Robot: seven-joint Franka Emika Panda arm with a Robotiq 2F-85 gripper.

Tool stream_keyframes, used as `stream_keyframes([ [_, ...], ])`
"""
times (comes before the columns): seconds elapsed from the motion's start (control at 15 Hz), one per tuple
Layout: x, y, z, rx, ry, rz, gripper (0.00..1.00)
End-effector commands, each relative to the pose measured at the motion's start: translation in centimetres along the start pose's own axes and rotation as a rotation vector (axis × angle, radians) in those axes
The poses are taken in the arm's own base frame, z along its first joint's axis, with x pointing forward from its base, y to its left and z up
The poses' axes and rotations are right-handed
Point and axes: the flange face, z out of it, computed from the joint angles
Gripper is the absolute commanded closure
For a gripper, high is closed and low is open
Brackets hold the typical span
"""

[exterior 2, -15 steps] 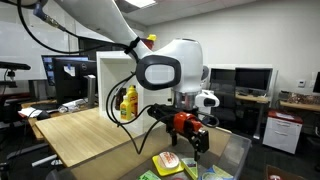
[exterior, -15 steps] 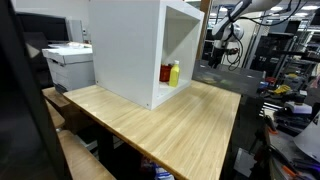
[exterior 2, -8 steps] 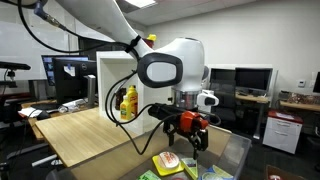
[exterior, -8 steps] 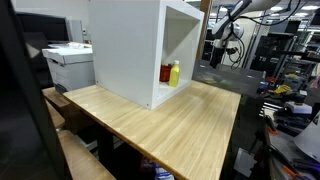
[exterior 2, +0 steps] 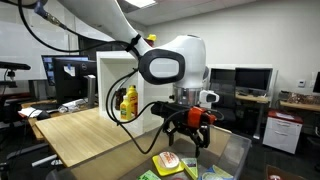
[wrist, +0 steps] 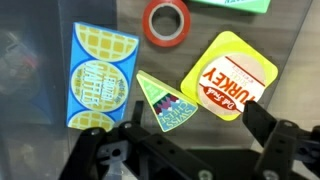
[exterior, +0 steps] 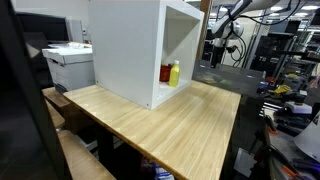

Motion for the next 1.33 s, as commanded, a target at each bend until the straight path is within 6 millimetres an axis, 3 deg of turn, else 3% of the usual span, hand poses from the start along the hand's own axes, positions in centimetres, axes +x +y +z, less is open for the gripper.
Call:
stream_keyframes([
  [0.0,-0.1,0.5,-0.1,-0.007,-0.022,-0.063,0.0],
  [0.73,-0.1,0.4,2.4,-0.026,-0.059,-0.19,0.0],
  [1.27,0.9,0.9,3.7,-0.07,-0.033,-0.242,0.0],
])
